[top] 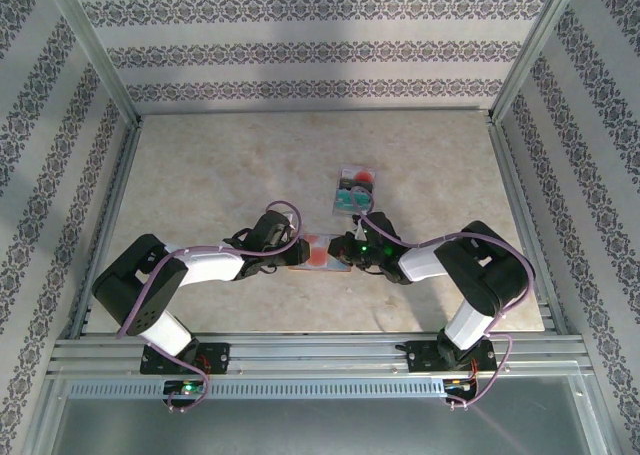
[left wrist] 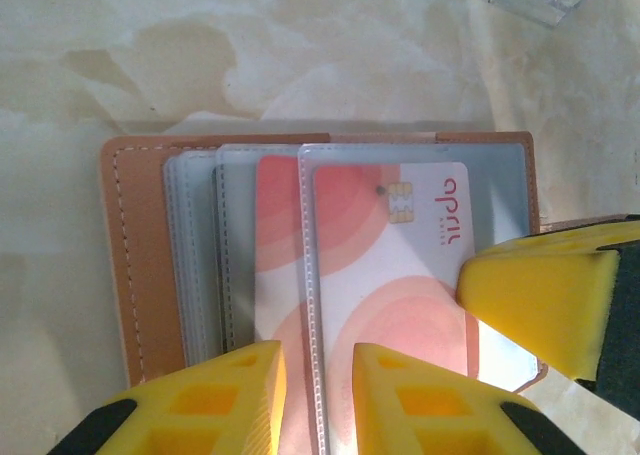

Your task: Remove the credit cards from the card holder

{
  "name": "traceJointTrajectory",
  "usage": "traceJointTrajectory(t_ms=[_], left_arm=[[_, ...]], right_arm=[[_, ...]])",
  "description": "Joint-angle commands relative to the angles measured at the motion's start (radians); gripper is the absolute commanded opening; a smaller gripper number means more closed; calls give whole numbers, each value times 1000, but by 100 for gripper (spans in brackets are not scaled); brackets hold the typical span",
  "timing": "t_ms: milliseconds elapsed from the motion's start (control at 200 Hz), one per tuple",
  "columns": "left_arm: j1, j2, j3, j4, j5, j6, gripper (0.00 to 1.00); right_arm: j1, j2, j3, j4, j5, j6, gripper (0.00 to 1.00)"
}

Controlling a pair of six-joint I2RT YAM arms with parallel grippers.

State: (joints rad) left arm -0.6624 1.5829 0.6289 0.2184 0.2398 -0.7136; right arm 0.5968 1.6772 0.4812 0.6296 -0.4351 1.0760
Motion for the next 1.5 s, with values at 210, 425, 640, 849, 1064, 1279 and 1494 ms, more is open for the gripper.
traceJointTrajectory(t_ms=[210, 425, 640, 849, 1064, 1279, 1494], left_arm=[[-9, 13, 4, -78, -17, 5, 26], [-9, 2, 43, -102, 0, 36, 27], [-13, -1, 104, -102, 35, 60, 27], [-20, 40, 157, -74, 61, 82, 27], [-29, 129, 188, -36, 113, 86, 27], [-29, 171, 179, -31, 113, 67, 27], [-29, 176, 154, -6, 116, 41, 27]], right_arm=[[-45, -67, -45, 7, 15, 6, 5], [-48, -58, -35, 2, 3, 9, 7], [-48, -48, -23, 3, -2, 12, 7], [-48, -45, -26, 2, -2, 12, 7], [-49, -49, -32, 3, 1, 10, 7], [-51, -50, -32, 24, -17, 15, 9], [-51, -70, -42, 91, -53, 26, 16]])
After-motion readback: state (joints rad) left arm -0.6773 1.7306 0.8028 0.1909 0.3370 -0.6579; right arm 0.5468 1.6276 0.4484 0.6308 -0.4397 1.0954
